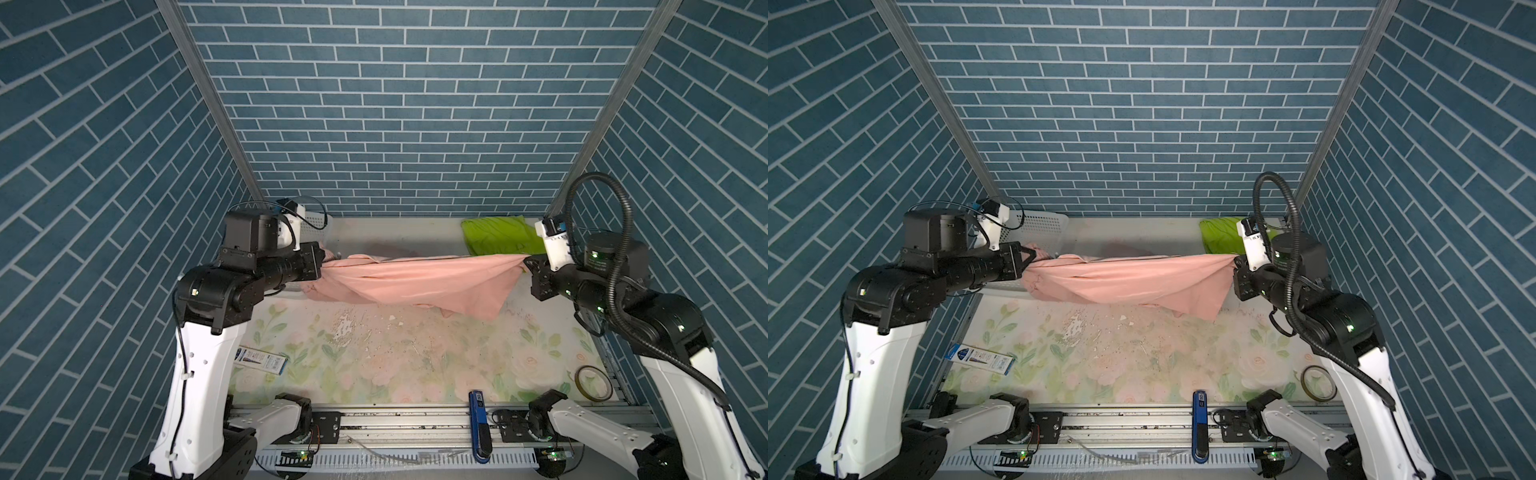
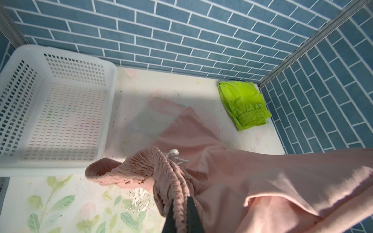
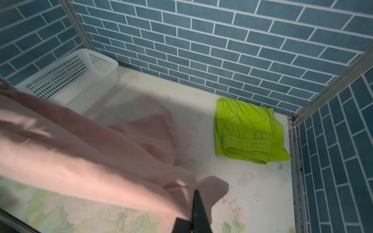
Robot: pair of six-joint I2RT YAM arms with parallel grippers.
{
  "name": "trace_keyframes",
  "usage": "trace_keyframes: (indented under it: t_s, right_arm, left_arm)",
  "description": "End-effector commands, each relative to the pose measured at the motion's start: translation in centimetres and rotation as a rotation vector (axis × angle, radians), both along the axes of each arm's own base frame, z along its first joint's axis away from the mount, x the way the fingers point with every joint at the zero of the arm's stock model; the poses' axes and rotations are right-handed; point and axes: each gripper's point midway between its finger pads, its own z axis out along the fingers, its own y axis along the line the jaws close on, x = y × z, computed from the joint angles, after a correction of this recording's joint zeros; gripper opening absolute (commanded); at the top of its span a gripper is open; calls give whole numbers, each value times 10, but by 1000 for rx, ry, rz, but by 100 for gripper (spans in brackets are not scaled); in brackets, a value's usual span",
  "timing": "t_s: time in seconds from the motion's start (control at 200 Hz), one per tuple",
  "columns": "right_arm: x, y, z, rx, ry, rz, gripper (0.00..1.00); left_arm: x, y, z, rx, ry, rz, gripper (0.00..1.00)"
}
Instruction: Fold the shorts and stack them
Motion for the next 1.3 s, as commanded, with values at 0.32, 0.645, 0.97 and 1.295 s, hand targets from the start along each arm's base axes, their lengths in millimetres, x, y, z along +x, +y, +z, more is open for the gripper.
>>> trace_keyframes:
  t_s: [0.32, 0.645, 0.97, 1.295]
  right_arm:
    - [243, -2, 20, -124, -182, -164, 0]
    - [217, -11, 159, -36, -568, -106, 0]
    - [156, -13, 79, -51, -466, -17, 0]
    - [45, -22, -88, 107, -99, -59, 0]
  left_arm:
    - [213, -64, 5, 123, -145, -165, 0]
    - [197, -64, 101, 14, -470, -137, 0]
    - [129, -19, -10, 83, -226, 30, 0]
    - [32, 10, -181, 79, 179, 155, 0]
